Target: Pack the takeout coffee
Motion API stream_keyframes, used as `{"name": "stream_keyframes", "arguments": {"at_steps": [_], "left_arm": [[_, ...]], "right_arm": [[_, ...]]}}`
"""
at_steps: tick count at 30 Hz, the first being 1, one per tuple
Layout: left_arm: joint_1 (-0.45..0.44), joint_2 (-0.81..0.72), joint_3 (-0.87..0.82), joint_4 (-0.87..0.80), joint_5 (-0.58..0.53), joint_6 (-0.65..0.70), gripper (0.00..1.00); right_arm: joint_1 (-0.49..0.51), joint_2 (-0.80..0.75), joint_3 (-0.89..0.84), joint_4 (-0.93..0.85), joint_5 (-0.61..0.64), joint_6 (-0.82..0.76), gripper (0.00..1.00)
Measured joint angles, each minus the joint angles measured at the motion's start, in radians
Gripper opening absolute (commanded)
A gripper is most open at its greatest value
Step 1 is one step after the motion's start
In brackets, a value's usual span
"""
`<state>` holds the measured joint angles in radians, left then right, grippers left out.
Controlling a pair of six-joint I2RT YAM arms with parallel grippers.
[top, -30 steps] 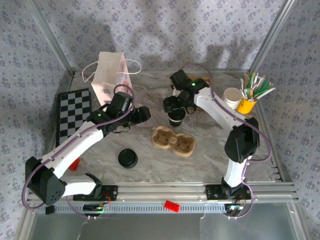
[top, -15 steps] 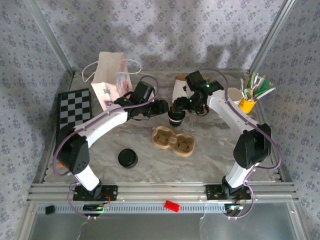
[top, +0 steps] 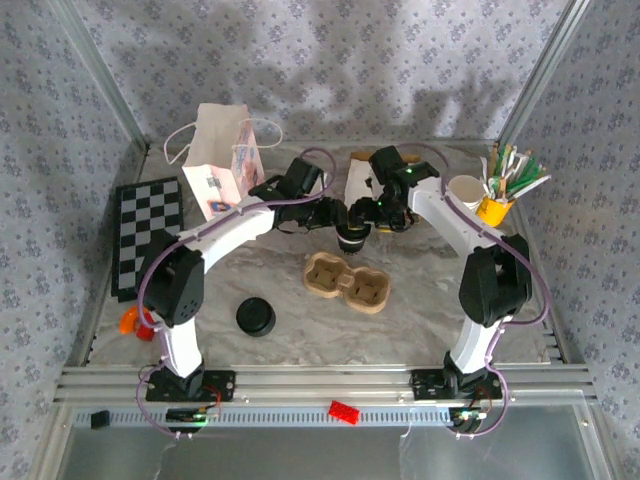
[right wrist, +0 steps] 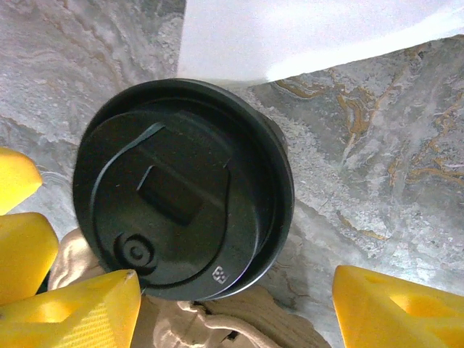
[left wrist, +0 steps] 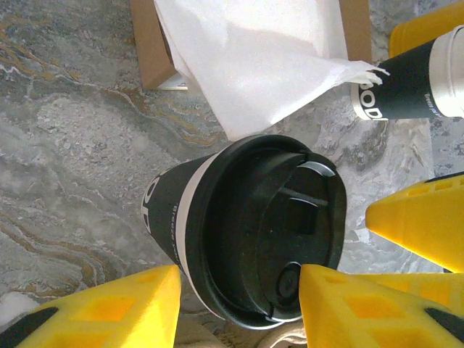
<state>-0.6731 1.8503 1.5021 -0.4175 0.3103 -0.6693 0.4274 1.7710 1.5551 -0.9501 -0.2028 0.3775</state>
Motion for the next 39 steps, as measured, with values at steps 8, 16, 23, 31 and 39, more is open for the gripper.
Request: {"name": "stream_keyframes", "arguments": {"at_steps": [8, 16, 23, 31, 39], "left_arm": [[0.005, 0.046, 0.029, -0.02, 0.019, 0.019, 0.35], [0.008, 0.051, 0.028, -0.019, 0.023, 0.013, 0.27], [0.015, 0.05, 0.0, 0.012, 0.037, -0.012, 0.24], [0.023, 0.042, -0.032, 0.047, 0.046, -0.044, 0.23], [0.025, 0.052, 0.01, -0.008, 0.041, -0.046, 0.23]], "right_arm": [[0.0, 0.03, 0.0, 0.005, 0.001, 0.0, 0.68], [0.005, 0.031, 0.0, 0.008, -0.001, 0.0, 0.67], [0.014, 0.039, 0.0, 0.012, -0.008, 0.0, 0.66], [0.009, 0.045, -0.009, 0.028, -0.043, 0.0, 0.64], [0.006, 0.044, -0.013, 0.042, -0.065, 0.004, 0.66]]}}
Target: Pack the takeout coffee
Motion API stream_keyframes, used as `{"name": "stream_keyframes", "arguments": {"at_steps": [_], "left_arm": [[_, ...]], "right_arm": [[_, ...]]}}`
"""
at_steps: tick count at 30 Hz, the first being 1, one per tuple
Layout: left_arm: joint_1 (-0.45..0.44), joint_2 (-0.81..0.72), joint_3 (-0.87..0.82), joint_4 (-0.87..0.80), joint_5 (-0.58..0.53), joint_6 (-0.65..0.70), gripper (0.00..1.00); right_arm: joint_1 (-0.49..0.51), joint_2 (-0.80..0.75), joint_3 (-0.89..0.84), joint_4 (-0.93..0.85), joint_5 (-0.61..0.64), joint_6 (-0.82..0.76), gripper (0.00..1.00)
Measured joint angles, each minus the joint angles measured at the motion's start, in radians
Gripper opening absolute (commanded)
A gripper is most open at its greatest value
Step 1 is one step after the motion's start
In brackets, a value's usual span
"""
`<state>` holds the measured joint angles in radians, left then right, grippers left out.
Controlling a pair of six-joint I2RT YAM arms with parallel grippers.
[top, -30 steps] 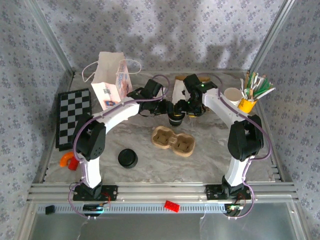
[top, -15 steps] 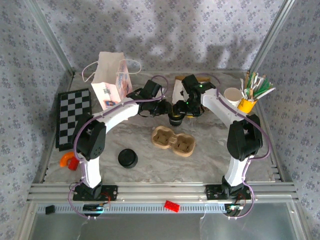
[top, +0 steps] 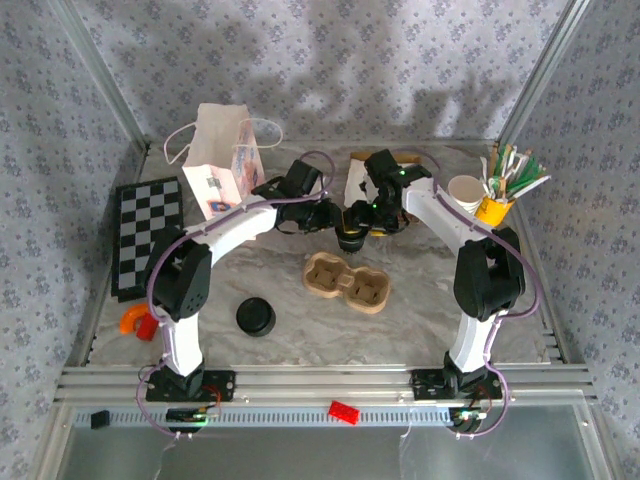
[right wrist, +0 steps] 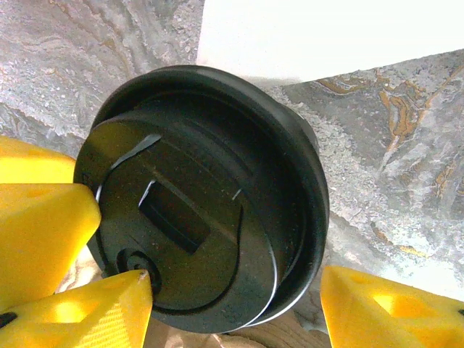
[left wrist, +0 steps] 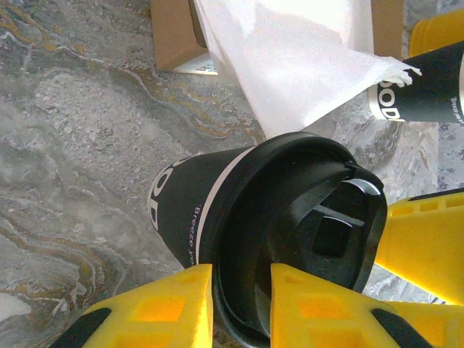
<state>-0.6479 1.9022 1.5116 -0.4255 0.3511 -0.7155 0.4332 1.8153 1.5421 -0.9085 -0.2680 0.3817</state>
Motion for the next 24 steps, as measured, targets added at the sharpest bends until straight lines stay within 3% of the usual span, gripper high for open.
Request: {"name": "stream_keyframes", "arguments": {"at_steps": [24], "left_arm": [[0.0, 0.046, 0.116, -0.095, -0.008, 0.069, 0.27]], "right_arm": [[-0.055, -0.146, -0.04, 0.052, -0.101, 0.06, 0.63]]}}
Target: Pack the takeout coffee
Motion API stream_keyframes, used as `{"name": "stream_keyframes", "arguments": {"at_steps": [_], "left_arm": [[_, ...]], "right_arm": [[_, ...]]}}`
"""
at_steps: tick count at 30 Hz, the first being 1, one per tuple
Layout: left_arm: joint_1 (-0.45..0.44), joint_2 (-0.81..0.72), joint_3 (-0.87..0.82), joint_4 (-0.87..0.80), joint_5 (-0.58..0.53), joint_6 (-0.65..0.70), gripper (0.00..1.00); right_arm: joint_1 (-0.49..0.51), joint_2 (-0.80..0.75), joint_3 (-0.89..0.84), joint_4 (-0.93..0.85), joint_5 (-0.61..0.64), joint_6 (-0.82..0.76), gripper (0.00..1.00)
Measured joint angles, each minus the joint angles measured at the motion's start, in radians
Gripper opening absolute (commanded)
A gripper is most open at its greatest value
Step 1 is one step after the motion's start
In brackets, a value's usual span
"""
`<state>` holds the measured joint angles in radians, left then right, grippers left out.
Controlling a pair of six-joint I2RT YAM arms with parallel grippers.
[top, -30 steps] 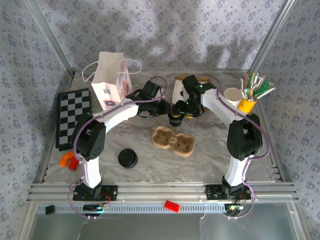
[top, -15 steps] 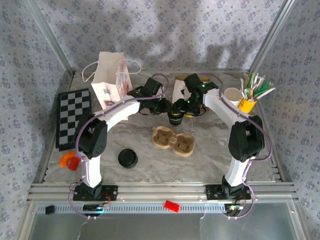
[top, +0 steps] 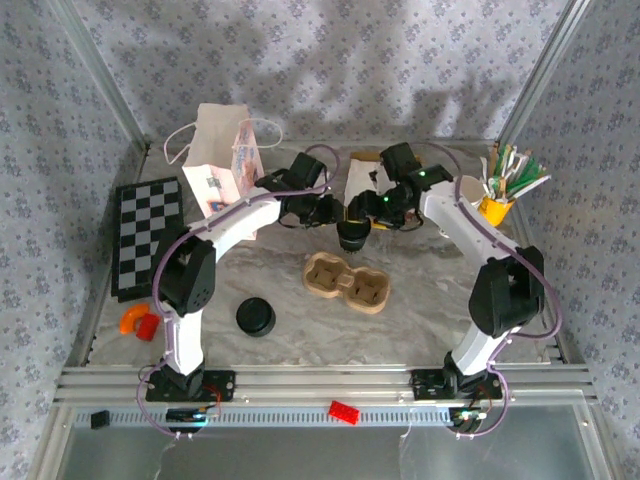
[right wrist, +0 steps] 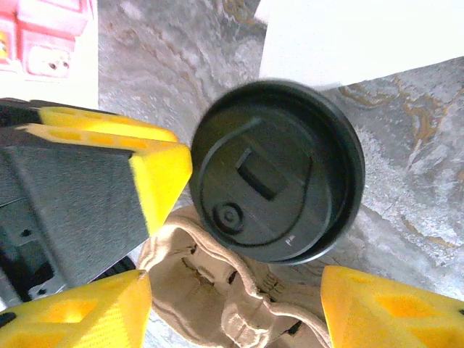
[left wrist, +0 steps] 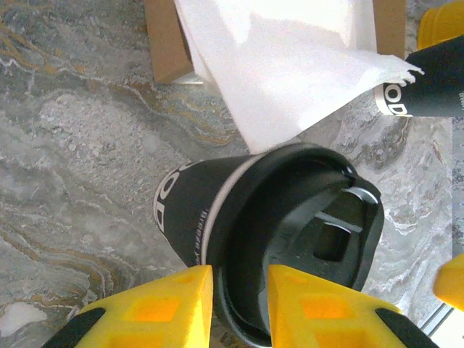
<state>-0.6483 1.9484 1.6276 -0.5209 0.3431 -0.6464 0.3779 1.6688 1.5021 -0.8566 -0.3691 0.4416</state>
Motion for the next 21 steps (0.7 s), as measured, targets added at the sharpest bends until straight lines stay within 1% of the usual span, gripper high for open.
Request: {"name": "stream_keyframes", "arguments": {"at_steps": [2, 4, 10, 16, 21], "left_arm": [[0.0, 0.001, 0.011, -0.003, 0.0, 0.007, 0.27], [0.0, 0.0, 0.017, -0.003, 0.0, 0.011, 0.27], [-0.002, 0.0, 0.018, -0.009, -0.013, 0.006, 0.27], [-0.022, 0.0, 0.014, -0.006, -0.025, -0.021, 0.28], [-0.032, 0.001, 0.004, -0.008, -0.035, -0.032, 0.29]], "right_arm": [[-0.024, -0.003, 0.0, 0.0, -0.003, 0.0, 0.61], [-0.045, 0.01, 0.003, -0.002, -0.002, -0.004, 0.61], [-0.076, 0.107, 0.076, -0.025, 0.004, -0.043, 0.57], [-0.078, 0.174, 0.132, -0.038, -0.027, -0.085, 0.46], [-0.081, 0.197, 0.139, -0.041, -0.041, -0.093, 0.38]]}}
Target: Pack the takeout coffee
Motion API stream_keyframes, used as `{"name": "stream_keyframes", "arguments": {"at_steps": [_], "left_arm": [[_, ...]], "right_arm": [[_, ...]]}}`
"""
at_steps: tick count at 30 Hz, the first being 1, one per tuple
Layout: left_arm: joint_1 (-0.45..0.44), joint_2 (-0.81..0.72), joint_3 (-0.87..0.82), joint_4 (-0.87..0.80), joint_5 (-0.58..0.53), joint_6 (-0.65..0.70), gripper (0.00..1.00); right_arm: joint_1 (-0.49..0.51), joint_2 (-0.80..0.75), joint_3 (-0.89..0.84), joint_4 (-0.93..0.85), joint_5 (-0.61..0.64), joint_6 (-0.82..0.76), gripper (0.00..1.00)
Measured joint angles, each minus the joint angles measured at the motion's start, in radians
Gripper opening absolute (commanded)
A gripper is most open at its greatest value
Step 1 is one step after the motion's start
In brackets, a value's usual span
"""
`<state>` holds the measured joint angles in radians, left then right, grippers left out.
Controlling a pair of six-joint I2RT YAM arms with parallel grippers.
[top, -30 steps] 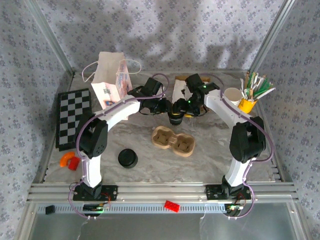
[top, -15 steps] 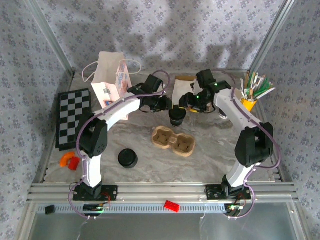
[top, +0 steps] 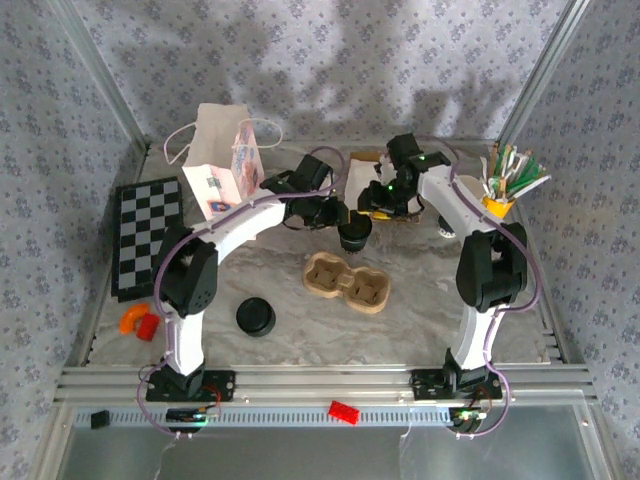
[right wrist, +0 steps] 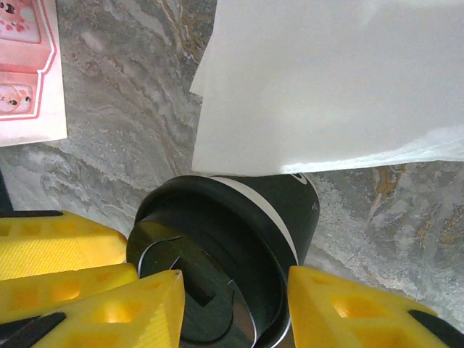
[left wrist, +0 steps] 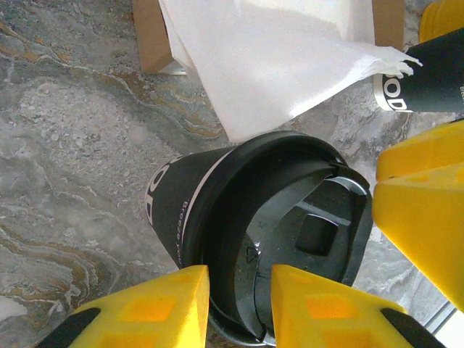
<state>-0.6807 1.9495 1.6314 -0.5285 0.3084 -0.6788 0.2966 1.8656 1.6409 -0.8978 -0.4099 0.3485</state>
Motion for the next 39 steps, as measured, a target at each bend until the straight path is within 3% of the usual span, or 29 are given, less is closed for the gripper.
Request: {"name": "stream_keyframes", "arguments": {"at_steps": [10, 39], "left_arm": [[0.0, 0.003, 0.0, -0.011, -0.025, 0.0, 0.29], [-0.007, 0.003, -0.017, 0.011, -0.034, -0.039, 0.3]], "right_arm": [[-0.006, 0.016, 0.0, 0.006, -0.021, 0.002, 0.23], [-0.028, -0.039, -0.155, 0.177, -0.098, 0.086, 0.18]]}}
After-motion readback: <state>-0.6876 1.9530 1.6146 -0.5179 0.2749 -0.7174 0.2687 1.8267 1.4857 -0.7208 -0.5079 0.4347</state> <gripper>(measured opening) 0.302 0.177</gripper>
